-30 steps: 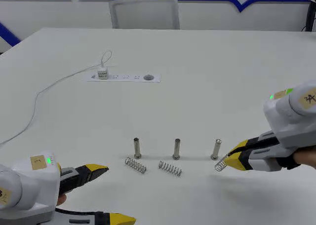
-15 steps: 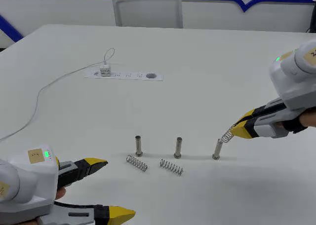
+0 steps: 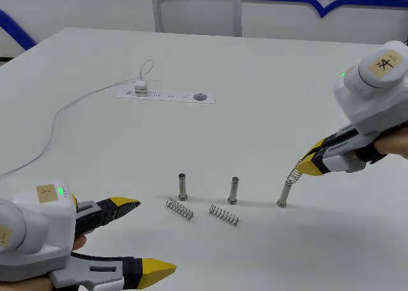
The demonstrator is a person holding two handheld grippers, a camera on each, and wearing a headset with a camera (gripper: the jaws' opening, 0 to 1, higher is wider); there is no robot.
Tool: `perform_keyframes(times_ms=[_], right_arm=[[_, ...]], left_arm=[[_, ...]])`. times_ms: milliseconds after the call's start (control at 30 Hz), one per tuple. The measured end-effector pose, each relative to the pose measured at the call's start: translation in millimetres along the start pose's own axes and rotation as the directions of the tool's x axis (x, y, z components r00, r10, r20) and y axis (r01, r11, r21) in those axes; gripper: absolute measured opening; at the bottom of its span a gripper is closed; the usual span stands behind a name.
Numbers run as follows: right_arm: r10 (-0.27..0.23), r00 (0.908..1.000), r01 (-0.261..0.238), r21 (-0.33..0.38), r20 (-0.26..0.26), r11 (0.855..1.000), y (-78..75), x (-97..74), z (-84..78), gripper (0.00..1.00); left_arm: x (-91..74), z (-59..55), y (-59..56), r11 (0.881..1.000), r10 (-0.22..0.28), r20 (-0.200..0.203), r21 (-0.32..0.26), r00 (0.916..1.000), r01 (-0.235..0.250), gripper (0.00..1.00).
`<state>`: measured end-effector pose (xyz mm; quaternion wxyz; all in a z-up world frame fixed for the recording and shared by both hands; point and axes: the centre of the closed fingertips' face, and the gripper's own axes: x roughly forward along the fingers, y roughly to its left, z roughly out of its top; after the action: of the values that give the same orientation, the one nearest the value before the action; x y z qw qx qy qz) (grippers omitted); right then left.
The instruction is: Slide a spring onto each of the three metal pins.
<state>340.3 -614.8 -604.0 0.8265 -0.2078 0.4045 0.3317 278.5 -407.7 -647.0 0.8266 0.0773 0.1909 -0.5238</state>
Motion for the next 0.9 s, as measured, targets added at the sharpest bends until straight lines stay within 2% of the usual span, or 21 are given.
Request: perform_keyframes(times_ms=[367, 900], right_arm=[[0.014, 0.9982, -0.014, -0.005, -0.058, 1.0, 1.6, 13.3, -3.5, 0.11], [0.013, 0.9924, -0.01, 0.019, -0.123, 1.0, -0.1, 39.4, -23.8, 0.11]], left_arm=[[-0.1, 1.4, -0.8, 1.0, -0.002, 0.007, -0.004, 1.0, 0.002, 0.76], [1.2, -1.3, -1.2, 1.0, -0.008, -0.006, 0.001, 0.9999, 0.008, 0.76]])
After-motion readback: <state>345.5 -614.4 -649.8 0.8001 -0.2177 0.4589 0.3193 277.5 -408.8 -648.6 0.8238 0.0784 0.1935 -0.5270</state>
